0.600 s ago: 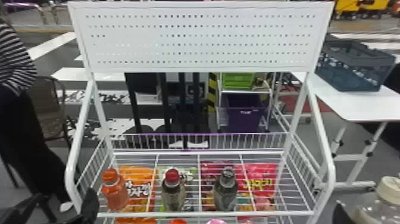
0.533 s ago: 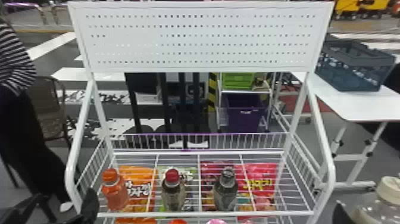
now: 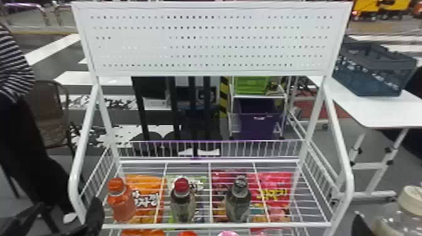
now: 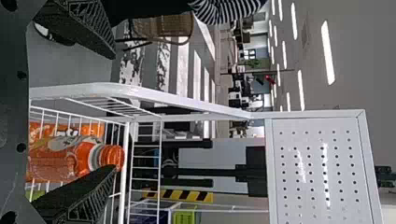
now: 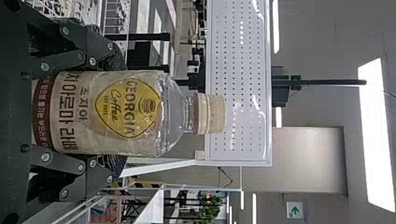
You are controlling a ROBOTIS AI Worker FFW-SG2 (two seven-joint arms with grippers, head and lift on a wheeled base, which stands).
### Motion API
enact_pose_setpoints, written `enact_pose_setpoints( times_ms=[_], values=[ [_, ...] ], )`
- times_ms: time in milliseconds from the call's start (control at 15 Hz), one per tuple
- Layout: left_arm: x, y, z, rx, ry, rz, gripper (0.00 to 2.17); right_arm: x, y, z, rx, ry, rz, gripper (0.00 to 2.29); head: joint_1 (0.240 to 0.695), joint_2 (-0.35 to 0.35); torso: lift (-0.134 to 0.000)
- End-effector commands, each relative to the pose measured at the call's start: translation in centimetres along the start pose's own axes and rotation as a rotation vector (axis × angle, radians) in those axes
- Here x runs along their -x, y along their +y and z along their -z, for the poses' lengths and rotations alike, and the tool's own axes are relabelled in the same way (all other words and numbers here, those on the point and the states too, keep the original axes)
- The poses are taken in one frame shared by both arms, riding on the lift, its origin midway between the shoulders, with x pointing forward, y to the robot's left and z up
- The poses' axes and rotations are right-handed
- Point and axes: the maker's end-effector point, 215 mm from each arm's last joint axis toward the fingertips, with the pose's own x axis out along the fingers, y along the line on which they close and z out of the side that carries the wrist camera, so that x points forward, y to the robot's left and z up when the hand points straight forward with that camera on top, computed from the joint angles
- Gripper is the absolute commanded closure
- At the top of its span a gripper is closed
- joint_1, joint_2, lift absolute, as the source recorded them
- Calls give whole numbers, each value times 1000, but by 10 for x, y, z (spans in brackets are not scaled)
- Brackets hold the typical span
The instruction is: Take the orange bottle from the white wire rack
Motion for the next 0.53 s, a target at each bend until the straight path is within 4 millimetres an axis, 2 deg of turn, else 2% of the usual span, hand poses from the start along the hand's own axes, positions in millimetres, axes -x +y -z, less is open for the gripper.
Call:
enact_pose_setpoints(
  times_ms=[0,133,267,467],
  values=[
    [1,-1,5,1,9,2,43,0,-1,1,0,2,2,1008,499,0,0],
    [3,-13,31,15,47,18,43,-1,-1,4,-2,4,3,1008,499,0,0],
    [8,-36,64,23,62,51,70,0,-2,8,-3,10,4,1008,499,0,0],
    [10,-64,94,100,-20,82,80,-1,-4,11,-2,13,6,1008,499,0,0]
  ],
)
